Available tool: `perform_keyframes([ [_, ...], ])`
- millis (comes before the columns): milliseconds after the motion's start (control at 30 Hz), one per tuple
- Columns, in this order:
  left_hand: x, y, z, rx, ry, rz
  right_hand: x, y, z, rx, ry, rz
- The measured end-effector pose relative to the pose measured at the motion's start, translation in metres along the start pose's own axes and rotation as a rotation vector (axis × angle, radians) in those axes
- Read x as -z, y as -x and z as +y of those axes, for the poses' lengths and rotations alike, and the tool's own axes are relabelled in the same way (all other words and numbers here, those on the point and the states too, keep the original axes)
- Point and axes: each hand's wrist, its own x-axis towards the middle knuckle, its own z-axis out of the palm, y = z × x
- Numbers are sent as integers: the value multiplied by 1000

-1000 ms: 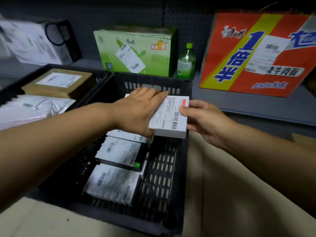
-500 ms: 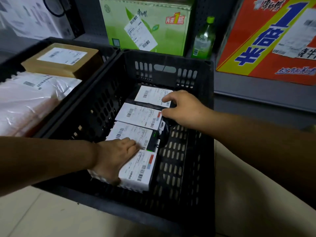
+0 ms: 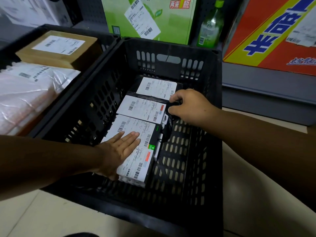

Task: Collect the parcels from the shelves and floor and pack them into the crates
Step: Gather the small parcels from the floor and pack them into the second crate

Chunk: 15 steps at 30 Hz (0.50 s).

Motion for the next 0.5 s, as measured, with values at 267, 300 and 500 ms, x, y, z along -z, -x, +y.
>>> perform_keyframes([
  [267, 2, -1, -3, -23, 26, -22, 2, 6, -5, 28, -32, 39],
  [300, 4, 0, -3, -25, 26, -29, 4, 8, -6, 34, -52, 67],
  [500, 26, 3, -7, -52, 77, -97, 28, 28, -3, 162, -97, 226],
])
